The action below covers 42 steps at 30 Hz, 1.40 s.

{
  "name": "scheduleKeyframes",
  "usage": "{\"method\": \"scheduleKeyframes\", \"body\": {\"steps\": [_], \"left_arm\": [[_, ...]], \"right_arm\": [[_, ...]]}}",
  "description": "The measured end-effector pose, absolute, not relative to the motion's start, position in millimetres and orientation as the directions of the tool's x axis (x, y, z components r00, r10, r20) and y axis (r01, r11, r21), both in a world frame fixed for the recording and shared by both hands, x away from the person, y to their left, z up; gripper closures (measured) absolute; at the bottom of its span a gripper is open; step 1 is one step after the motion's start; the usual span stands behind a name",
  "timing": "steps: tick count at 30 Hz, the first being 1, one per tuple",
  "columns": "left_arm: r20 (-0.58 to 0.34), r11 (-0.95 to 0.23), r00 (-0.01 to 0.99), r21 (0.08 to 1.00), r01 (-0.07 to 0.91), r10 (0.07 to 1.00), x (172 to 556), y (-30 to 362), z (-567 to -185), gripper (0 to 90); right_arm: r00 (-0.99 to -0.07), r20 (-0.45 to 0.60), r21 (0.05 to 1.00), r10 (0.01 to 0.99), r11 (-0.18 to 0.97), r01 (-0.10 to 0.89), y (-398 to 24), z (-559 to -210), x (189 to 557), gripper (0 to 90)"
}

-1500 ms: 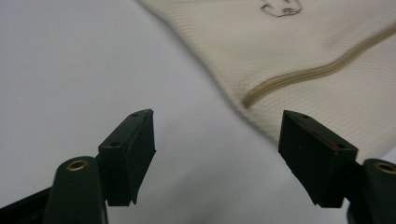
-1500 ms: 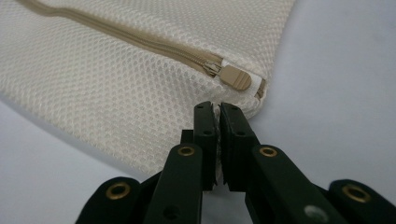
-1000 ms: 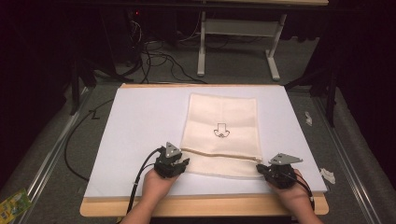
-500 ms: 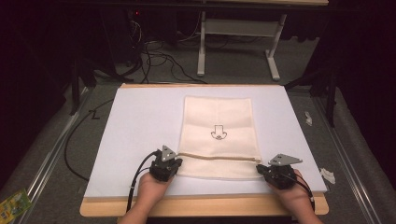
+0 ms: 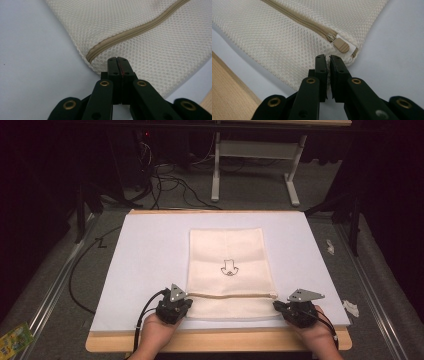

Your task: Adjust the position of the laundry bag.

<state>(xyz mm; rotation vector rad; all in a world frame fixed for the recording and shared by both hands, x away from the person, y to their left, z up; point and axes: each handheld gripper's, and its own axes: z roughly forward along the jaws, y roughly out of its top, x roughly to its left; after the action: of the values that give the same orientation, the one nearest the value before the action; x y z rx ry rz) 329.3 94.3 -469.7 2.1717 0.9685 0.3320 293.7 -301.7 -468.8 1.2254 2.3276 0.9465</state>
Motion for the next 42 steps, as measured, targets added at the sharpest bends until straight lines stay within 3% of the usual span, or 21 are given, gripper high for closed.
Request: {"method": "scheduleKeyframes", "body": {"steps": [5,6,7,8,14,16,18,36,39,40,42], "left_arm": [[-0.077,-0.422,0.692,0.742,0.521,0.718,330,98,-467,77.1],[-0.079,-0.417,0.692,0.747,0.518,0.717,330,98,-466,66.6],[-0.077,-0.415,0.693,0.751,0.513,0.717,331,99,-466,66.6],[-0.073,-0.414,0.696,0.758,0.504,0.715,331,100,-465,58.2],[-0.042,-0.385,0.702,0.812,0.439,0.711,330,105,-461,46.2],[-0.068,-0.355,0.692,0.820,0.449,0.718,331,106,-461,42.5],[-0.075,-0.339,0.685,0.827,0.449,0.724,332,107,-461,39.8],[-0.070,-0.344,0.685,0.825,0.449,0.725,335,108,-463,39.0],[-0.072,-0.339,0.682,0.827,0.449,0.728,336,108,-463,38.9],[-0.073,-0.335,0.680,0.829,0.448,0.730,336,108,-463,38.9],[-0.070,-0.336,0.681,0.830,0.445,0.729,336,109,-463,38.9]], "right_arm": [[-0.566,0.010,0.693,0.825,0.402,0.599,-301,-470,294,83.6],[-0.574,0.012,0.703,0.819,0.401,0.587,-303,-468,293,79.4],[-0.574,0.012,0.703,0.819,0.401,0.587,-303,-468,293,79.4],[-0.566,0.018,0.737,0.824,0.372,0.564,-306,-464,293,75.9],[-0.500,0.038,0.777,0.865,0.289,0.560,-322,-457,295,74.9],[-0.468,0.048,0.781,0.883,0.259,0.569,-329,-457,298,78.5],[-0.436,0.061,0.777,0.898,0.232,0.586,-337,-459,303,90.0],[-0.440,0.103,0.734,0.892,0.230,0.639,-313,-469,317,90.0],[-0.536,0.138,0.771,0.833,0.250,0.586,-295,-459,311,89.7],[-0.584,0.104,0.798,0.805,0.283,0.531,-283,-448,305,88.7],[-0.576,0.091,0.819,0.813,0.268,0.508,-284,-441,305,86.9]]}}
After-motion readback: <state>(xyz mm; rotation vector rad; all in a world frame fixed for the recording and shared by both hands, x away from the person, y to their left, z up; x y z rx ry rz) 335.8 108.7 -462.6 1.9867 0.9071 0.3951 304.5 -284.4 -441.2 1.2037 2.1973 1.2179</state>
